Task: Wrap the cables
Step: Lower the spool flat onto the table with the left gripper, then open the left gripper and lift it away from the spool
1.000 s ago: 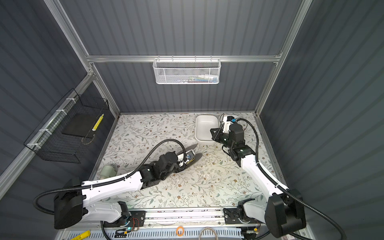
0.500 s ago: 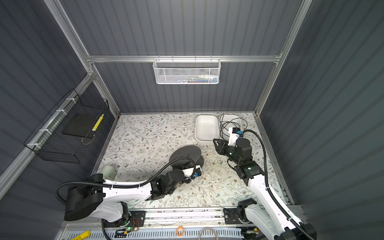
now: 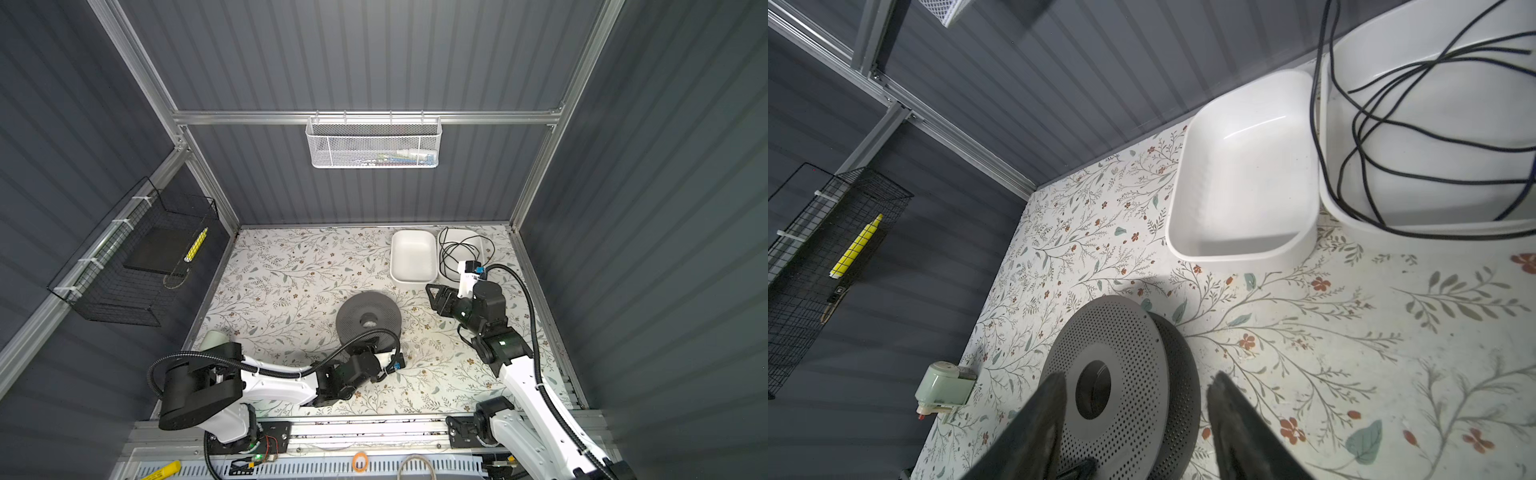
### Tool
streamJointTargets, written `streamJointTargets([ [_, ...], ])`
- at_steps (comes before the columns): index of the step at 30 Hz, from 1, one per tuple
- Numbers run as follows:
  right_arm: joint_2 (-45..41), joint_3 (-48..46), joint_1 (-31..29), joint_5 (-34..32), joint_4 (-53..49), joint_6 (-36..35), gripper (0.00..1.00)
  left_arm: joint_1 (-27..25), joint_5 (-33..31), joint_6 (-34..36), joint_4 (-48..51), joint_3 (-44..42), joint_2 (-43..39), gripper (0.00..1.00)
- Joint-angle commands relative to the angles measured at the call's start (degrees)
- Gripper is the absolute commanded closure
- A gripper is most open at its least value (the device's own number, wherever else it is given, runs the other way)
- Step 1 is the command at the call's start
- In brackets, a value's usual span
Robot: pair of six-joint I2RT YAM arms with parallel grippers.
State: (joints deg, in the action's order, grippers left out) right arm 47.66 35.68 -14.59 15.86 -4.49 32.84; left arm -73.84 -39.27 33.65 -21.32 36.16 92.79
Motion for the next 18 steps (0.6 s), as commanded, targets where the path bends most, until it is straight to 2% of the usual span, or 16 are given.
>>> streamJointTargets([
  [1,0.0,1.0,0.4,-0.6,-1.8,-1.7,0.41,0.1,2.6,-5.5,11.3,1.9,-0.5,0.47],
  [4,-0.1,1.9,0.6,-1.1,-3.3,-2.5,0.36,0.0,4.3,-7.9,17.8,4.4,-3.2,0.27],
  [5,-0.1,2.3,0.7,-1.4,-3.9,-2.7,0.34,-0.1,5.0,-8.7,20.7,5.6,-4.3,0.17],
  [6,-0.2,2.5,0.8,-1.4,-4.4,-3.0,0.33,0.0,5.3,-9.4,23.2,6.8,-5.5,0.01],
  [15,-0.4,3.3,1.3,-2.0,-6.7,-3.7,0.26,-0.2,12.1,-14.5,47.6,18.0,-11.6,0.01],
  [18,-0.5,3.3,1.4,-1.9,-6.8,-4.0,0.24,-0.3,13.0,-15.8,52.9,21.0,-12.8,0.0],
])
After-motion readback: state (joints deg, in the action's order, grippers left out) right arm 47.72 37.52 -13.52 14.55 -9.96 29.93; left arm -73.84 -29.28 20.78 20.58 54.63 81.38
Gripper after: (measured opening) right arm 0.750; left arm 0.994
